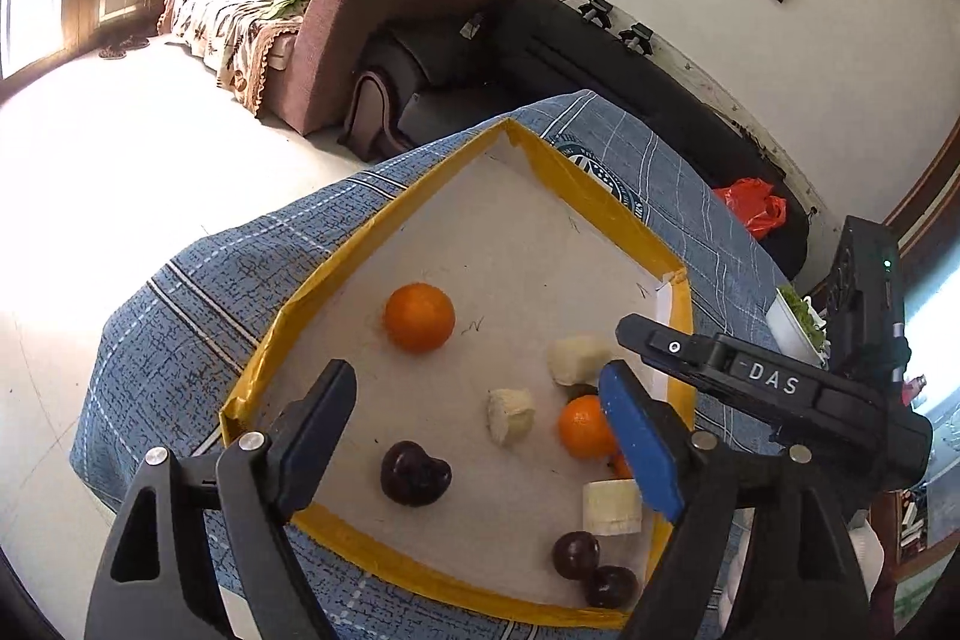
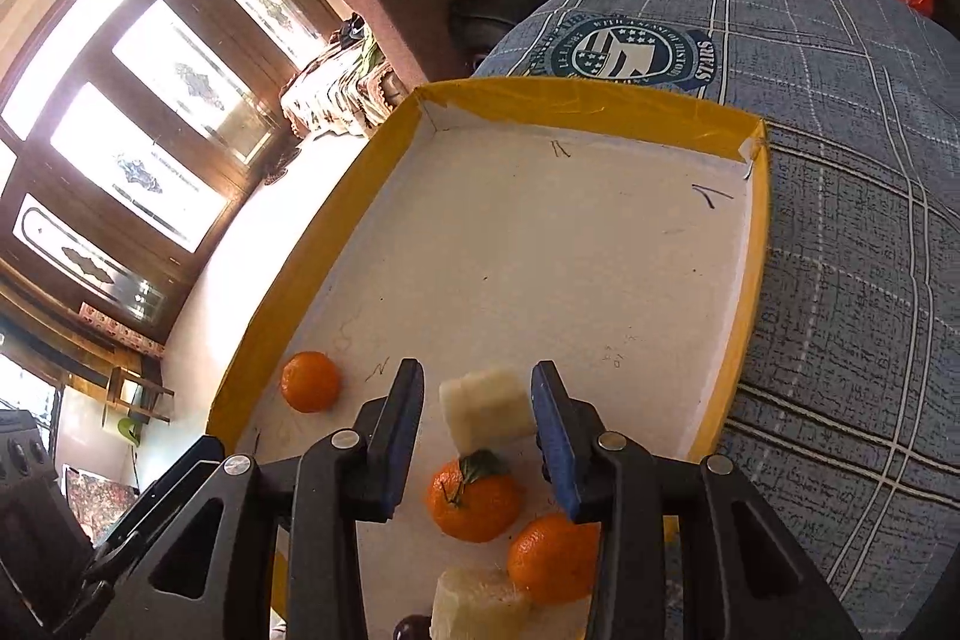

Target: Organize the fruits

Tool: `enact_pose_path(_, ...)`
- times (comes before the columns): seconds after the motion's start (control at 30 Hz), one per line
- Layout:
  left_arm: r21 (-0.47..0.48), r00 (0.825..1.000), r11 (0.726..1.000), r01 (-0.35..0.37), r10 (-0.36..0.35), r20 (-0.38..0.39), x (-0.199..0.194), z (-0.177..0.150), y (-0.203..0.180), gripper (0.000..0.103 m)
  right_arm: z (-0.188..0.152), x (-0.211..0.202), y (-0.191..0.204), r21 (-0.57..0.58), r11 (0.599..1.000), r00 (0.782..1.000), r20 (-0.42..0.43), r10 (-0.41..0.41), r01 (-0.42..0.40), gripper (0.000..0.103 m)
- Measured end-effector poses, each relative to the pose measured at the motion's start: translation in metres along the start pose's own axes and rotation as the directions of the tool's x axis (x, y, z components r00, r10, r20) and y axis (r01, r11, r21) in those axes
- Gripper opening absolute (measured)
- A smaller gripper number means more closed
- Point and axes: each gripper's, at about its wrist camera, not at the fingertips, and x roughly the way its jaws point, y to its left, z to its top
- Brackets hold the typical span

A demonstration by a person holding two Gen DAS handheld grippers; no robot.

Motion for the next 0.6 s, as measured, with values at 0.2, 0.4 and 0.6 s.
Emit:
enact_pose_path(0.2, 0.044, 1.000, 0.999, 0.023, -0.022, -0.004, -0.012, -0.005, -0.024, 0.083, -0.011, -0.043, -0.011, -0.001, 1.000, 0.997, 0.065, -0.028, 0.029, 0.045)
enact_pose_path(0.4, 0.130, 0.998, 0.990, 0.056, -0.055, -0.012, -0.026, -0.019, -0.060, 0.083, -0.044, -0.085, -0.050, 0.029, 0.995, 0.990, 0.104, -0.095, 0.092, 0.046)
enact_pose_path(0.6, 0.217, 0.996, 0.972, 0.094, -0.089, -0.032, -0.035, -0.040, -0.101, 0.083, -0.080, -0.141, -0.127, 0.166, 0.973, 0.971, 0.150, -0.188, 0.163, 0.046)
